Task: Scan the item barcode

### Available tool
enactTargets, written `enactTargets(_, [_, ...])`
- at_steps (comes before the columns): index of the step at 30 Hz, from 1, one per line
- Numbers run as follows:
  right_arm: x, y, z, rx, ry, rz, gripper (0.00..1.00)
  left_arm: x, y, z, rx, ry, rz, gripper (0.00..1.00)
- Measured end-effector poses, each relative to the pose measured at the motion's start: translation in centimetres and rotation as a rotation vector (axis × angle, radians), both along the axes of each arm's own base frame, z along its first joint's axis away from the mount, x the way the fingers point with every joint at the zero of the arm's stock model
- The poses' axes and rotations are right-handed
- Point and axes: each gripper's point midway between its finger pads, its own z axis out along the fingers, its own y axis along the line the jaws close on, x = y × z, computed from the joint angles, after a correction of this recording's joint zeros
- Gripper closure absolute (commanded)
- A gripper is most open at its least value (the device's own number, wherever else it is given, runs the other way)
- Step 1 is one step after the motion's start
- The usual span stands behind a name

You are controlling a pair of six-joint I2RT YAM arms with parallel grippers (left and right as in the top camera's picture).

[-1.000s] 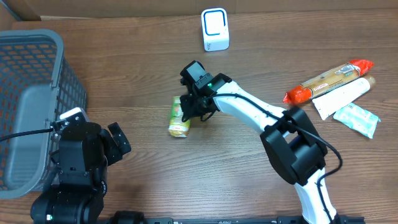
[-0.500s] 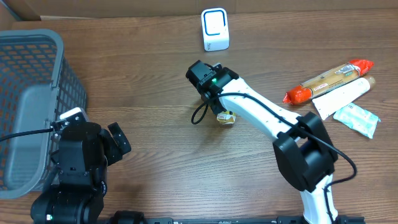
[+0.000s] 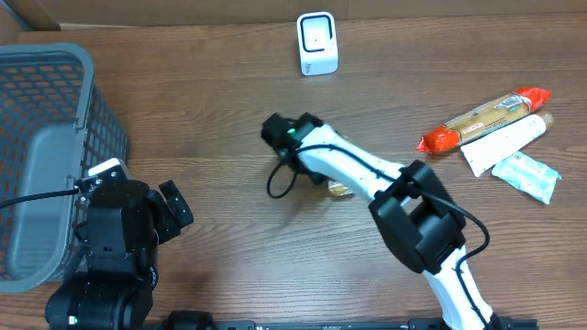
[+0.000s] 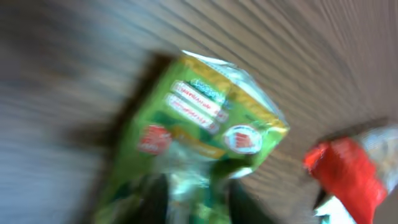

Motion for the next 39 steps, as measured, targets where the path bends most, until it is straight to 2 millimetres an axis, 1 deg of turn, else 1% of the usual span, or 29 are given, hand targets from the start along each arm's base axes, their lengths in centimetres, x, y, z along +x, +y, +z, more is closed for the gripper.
enactTargets(1, [-0.1,0.5,0.1,0.012,-0.003,0.003,0.29,0.0,0.0,0.0,0.000,0.000,-0.001,0.00])
enactTargets(3, [-0.7,2.2,0.7,0.045,0.010,0.028,0.12,0.0,0.0,0.0,0.000,0.000,0.000,0.00])
enactTargets(6, [-1.4,3.5,1.2,0.103,0.053,0.033,0.02,0.0,0.0,0.0,0.000,0.000,0.000,0.00])
enactTargets(8, [-1.5,3.7,1.3,0.153,0.095,0.011,0.00,0.0,0.0,0.0,0.000,0.000,0.000,0.00])
enactTargets(11, [-1.1,3.1,1.3,0.220,0.152,-0.042,0.00,0.0,0.0,0.0,0.000,0.000,0.000,0.01])
enactTargets(13, [-0.5,0.9,1.1,0.277,0.227,-0.133,0.00,0.0,0.0,0.0,0.000,0.000,0.000,0.00])
enactTargets(15, [-0.5,-1.2,0.9,0.325,0.304,-0.221,0.00,0.0,0.0,0.0,0.000,0.000,0.000,0.01])
enactTargets(18, [0.0,-3.2,0.4,0.403,0.367,-0.322,0.00,0.0,0.0,0.0,0.000,0.000,0.000,0.00])
enactTargets(21, [-1.0,-4.2,-0.6,0.427,0.432,-0.373,0.00,0.0,0.0,0.0,0.000,0.000,0.000,0.01])
enactTargets(23, [-2.4,-3.7,-1.3,0.439,0.489,-0.379,0.00,0.0,0.0,0.0,0.000,0.000,0.000,0.01])
enactTargets(24, [-2.8,-3.4,-1.5,0.444,0.503,-0.374,0.00,0.0,0.0,0.0,0.000,0.000,0.000,0.01])
enactTargets(25, [-3.2,-3.1,-1.7,0.446,0.518,-0.369,0.01,0.0,0.0,0.0,0.000,0.000,0.000,0.00])
enactTargets(27, [-4.2,-2.7,-2.2,0.451,0.551,-0.362,0.09,0.0,0.0,0.0,0.000,0.000,0.000,0.01])
enactTargets(28, [-4.9,-2.6,-2.6,0.447,0.571,-0.360,0.17,0.0,0.0,0.0,0.000,0.000,0.000,0.00])
enactTargets(29, [-5.1,-2.6,-2.9,0.446,0.577,-0.357,0.27,0.0,0.0,0.0,0.000,0.000,-0.001,0.00])
enactTargets(31, [-5.6,-2.3,-3.2,0.459,0.596,-0.360,0.44,0.0,0.0,0.0,0.000,0.000,0.000,0.00])
enactTargets(32, [-5.7,-2.4,-3.4,0.460,0.597,-0.365,0.50,0.0,0.0,0.0,0.000,0.000,0.000,0.01])
enactTargets(33, [-5.7,-2.4,-3.4,0.465,0.603,-0.367,0.52,0.0,0.0,0.0,0.000,0.000,0.000,0.00])
enactTargets(36, [-5.6,-2.5,-3.4,0.480,0.609,-0.375,0.52,0.0,0.0,0.0,0.000,0.000,0.000,0.00])
enactTargets(39, [-5.6,-2.7,-3.3,0.487,0.616,-0.385,0.55,0.0,0.0,0.0,0.000,0.000,0.000,0.01])
